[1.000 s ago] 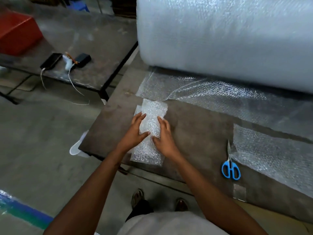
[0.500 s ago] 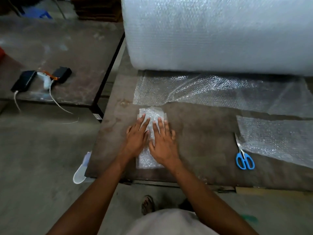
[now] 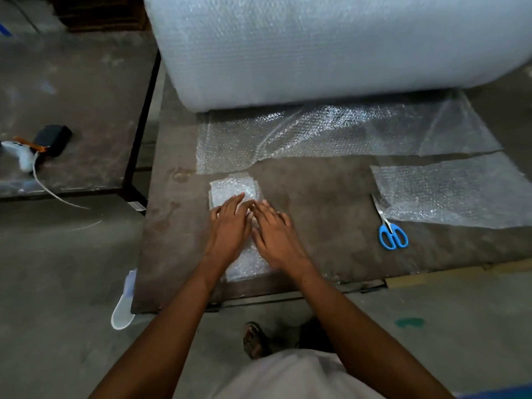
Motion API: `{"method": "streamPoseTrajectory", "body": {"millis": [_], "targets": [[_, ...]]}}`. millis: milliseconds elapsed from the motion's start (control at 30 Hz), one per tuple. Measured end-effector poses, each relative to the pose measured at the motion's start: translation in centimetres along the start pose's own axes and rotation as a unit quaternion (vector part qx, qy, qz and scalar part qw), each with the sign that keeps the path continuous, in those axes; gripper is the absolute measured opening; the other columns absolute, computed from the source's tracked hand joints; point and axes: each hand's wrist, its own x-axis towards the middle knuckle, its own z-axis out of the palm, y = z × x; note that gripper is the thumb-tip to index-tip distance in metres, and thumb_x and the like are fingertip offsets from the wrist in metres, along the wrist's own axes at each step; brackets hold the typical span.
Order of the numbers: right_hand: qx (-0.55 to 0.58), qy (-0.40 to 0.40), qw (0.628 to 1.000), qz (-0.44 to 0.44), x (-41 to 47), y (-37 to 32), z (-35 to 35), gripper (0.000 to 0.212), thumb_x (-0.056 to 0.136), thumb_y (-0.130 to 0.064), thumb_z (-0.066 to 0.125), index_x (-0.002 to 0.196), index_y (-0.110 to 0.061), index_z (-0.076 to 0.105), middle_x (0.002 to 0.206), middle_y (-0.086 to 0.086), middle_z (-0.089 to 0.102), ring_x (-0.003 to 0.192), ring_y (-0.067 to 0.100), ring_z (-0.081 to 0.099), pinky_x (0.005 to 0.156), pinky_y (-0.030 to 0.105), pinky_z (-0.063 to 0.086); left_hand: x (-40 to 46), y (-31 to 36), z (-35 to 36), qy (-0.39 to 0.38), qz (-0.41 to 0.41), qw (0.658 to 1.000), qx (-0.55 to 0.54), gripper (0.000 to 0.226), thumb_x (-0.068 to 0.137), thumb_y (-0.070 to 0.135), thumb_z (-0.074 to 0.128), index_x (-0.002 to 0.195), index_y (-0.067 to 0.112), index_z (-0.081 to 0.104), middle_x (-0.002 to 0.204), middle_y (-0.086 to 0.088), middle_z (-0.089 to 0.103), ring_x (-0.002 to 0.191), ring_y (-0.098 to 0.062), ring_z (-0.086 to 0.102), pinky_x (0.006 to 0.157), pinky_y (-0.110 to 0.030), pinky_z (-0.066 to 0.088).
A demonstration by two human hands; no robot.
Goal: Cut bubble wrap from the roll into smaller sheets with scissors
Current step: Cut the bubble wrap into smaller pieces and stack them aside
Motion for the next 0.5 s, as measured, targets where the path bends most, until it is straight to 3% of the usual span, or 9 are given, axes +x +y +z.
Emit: {"method": "streamPoseTrajectory", "body": {"millis": [133,267,400,500], "targets": [[0.023,0.046,0.997,0.054,-2.3,4.2,-2.4,0.057,0.108,-0.034,0.041,0.161,-0.013,0.043,0.166,0.008,0.044,0.156,0.024,0.036,0.124,0.051,0.028,1.4,7.4,0.7,0.029,0.071,0.992,-0.098,0.033,0.113,0.027,0.047,0.143,0.026,0.062,0.146,0.004,0.064,0.137,-0.017,0.055,0.113,-0.041,0.041],[-0.023,0.105,0.989,0.106,-5.7,10.6,-4.0,0.060,0.098,-0.022,0.065,0.154,-0.008,0.050,0.156,0.014,0.054,0.145,0.029,0.047,0.118,0.049,0.027,2.8,14.6,3.5,0.001,0.070,0.971,-0.227,0.032,0.114,0.038,0.045,0.137,0.024,0.062,0.140,0.003,0.062,0.130,-0.018,0.059,0.114,-0.040,0.046],[-0.117,0.099,0.971,0.186,-9.3,16.8,-8.0,0.044,0.099,-0.023,0.060,0.142,-0.018,0.057,0.137,0.005,0.063,0.124,0.028,0.061,0.101,0.046,0.040,3.7,21.0,7.0,-0.042,-0.021,0.940,-0.338,0.037,0.109,0.045,0.052,0.136,0.021,0.062,0.135,-0.002,0.060,0.124,-0.022,0.062,0.111,-0.042,0.050],[-0.130,0.112,0.954,0.246,-12.0,21.3,-11.3,0.036,0.095,-0.027,0.051,0.128,-0.021,0.062,0.121,0.006,0.063,0.113,0.031,0.060,0.090,0.047,0.042,5.5,25.6,9.5,-0.082,-0.099,0.917,-0.377,0.042,0.104,0.038,0.067,0.138,0.016,0.058,0.134,-0.008,0.060,0.116,-0.026,0.066,0.105,-0.046,0.055]]}}
